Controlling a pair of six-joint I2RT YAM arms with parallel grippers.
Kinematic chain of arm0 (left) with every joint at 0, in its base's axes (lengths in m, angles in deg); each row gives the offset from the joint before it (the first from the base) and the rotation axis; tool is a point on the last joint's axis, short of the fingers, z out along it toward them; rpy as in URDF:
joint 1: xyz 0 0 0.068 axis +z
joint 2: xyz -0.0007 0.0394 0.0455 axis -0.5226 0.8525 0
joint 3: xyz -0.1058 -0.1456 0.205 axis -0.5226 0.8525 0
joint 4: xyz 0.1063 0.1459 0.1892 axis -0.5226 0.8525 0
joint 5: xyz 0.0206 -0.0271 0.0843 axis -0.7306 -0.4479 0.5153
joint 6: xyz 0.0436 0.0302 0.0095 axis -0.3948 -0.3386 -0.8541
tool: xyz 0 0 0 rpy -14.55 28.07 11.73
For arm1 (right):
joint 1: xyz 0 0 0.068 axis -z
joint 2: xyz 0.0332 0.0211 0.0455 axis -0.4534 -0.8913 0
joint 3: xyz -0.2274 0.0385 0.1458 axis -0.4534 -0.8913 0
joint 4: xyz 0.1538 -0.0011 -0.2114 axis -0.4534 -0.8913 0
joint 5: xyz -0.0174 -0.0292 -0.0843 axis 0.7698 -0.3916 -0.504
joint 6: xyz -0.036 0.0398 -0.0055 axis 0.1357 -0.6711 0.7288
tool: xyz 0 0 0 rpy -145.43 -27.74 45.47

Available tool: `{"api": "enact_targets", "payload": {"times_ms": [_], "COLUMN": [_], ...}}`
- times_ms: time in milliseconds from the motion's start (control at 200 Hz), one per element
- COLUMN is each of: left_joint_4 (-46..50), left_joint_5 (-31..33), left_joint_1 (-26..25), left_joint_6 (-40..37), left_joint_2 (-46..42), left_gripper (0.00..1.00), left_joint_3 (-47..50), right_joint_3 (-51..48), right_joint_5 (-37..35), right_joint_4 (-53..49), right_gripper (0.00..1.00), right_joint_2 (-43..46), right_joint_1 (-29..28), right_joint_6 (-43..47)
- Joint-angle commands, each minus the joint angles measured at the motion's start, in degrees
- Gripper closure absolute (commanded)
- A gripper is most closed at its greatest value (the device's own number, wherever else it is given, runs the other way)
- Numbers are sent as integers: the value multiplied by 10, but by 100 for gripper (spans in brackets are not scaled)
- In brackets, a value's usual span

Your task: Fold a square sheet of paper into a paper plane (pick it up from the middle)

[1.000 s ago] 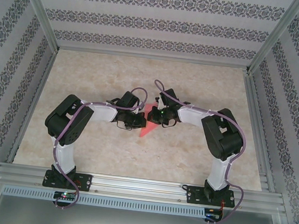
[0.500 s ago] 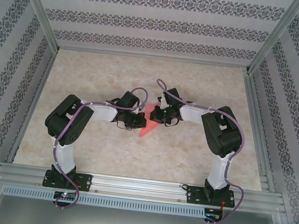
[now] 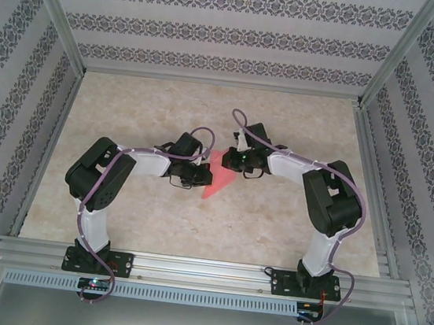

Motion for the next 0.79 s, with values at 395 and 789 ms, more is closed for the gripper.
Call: {"api": "enact_targets", "payload": {"times_ms": [395,789], "left_joint_4": [148,142], "left_joint_5": [37,29], "left_joint_1": [-16,-16], "left_joint_6": [-28,-31], "left_joint_2": [51,51], "left_gripper": [100,100], "left_joint_3": [44,44], "right_joint_3": [46,75], "right_joint_5": [16,16], "right_joint_4": [23,31], "right_gripper": [100,100], "right_joint_2": [-92,-62], "right_joint_1": [41,102], "right_joint_6": [-9,-6]}}
